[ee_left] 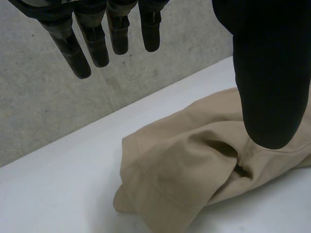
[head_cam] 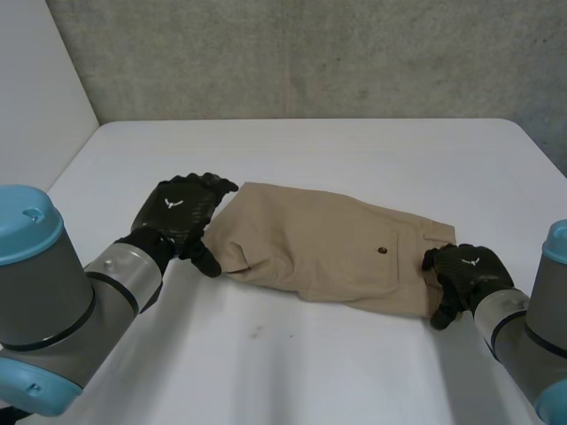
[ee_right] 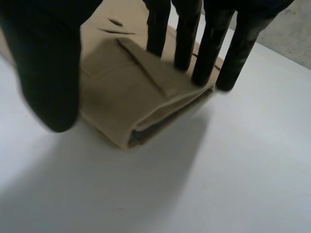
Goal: Fold the shorts.
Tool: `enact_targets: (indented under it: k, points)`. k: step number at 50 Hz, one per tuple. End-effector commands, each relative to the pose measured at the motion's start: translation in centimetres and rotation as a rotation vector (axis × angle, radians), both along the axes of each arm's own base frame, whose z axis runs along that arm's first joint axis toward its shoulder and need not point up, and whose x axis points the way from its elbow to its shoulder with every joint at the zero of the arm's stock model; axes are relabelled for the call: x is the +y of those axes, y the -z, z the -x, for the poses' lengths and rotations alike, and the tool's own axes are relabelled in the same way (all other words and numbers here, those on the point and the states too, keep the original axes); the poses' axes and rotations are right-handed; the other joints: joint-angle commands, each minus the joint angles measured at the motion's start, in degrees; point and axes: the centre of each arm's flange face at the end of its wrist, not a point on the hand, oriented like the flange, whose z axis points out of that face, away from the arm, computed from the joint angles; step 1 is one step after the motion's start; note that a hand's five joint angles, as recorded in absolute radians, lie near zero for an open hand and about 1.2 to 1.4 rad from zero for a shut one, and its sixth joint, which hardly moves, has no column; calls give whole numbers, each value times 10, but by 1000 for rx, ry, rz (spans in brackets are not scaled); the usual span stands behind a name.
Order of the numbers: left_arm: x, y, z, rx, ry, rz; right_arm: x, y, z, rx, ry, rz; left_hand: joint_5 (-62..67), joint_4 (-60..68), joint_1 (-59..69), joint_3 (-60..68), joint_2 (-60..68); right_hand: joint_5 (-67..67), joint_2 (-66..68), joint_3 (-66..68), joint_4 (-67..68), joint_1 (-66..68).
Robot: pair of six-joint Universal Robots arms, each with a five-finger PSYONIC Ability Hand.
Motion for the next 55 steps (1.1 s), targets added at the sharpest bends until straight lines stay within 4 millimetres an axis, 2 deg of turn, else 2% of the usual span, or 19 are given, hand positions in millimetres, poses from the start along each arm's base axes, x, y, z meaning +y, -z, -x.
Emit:
enact_targets:
  k: [1,9,11,17,23,26,27,29,31,35,36,38,39,41,44,45,48,50,55]
  points:
    - [-2,1,-1,-4,-3,5,-27,3,13,-9,60,91,-10,-13,-19,-20,-10,531,519,526,527,561]
    - [-1,-6,-3,2,-12,19,-45,-35,39,141,81,262,-10,-13,-19,-20,-10,531,519,526,527,561]
    - [1,-11,-4,7,-14,30,-57,-43,57,272,93,290,-12,-15,-21,-22,-12,531,519,526,527,561]
    - [4,-19,-11,15,-28,48,-75,-67,56,440,35,382,-15,-18,-24,-25,-15,531,519,526,527,561]
    - [6,-22,-15,19,-38,57,-57,-102,-25,390,-185,566,-17,-20,-26,-27,-17,531,519,526,527,561]
    - [6,-21,-16,17,-38,54,-47,-102,-54,358,-286,595,-17,-20,-26,-27,-17,531,519,526,527,561]
    - [7,-20,-16,16,-40,51,-37,-99,-75,333,-368,611,-17,-20,-26,-27,-17,531,519,526,527,561]
    - [7,-19,-16,16,-40,48,-31,-97,-86,319,-416,617,-17,-20,-26,-27,-17,531,519,526,527,561]
    - [7,-19,-16,18,-41,45,5,-77,-129,259,-636,604,-17,-20,-26,-27,-17,531,519,526,527,561]
    - [8,-19,-16,19,-39,44,34,-44,-150,233,-823,530,-17,-20,-26,-27,-17,514,502,508,510,544]
    - [8,-18,-16,18,-39,41,35,-44,-150,233,-823,530,-18,-22,-28,-28,-18,513,501,508,509,543]
    - [8,-18,-16,18,-38,41,39,-30,-154,222,-878,482,-18,-22,-28,-28,-18,191,179,185,187,221]
    - [8,-18,-15,18,-35,43,39,-30,-154,222,-878,482,-20,-23,-29,-30,-20,189,177,183,185,219]
    - [6,-18,-14,17,-34,49,38,-42,-154,209,-863,502,-18,-22,-28,-29,-18,-66,-78,-72,-70,-36]
    - [3,-21,-12,22,-28,64,40,-64,-153,185,-846,554,-17,-20,-26,-27,-17,-128,-139,-133,-132,-98]
    - [1,-26,-9,28,-21,83,37,-82,-148,135,-800,568,-17,-20,-26,-27,-17,-169,-181,-174,-173,-139]
    - [-8,-31,-4,37,-16,107,33,-89,-144,108,-768,565,-15,-18,-24,-25,-15,-169,-181,-174,-173,-139]
    - [-16,-33,1,45,-14,118,7,-109,-118,-33,-583,502,-10,-13,-19,-20,-10,-169,-181,-174,-173,-139]
    - [-31,-39,34,77,46,150,-19,-128,-82,-284,-351,388,-2,-5,-11,-12,-2,-169,-181,-174,-173,-139]
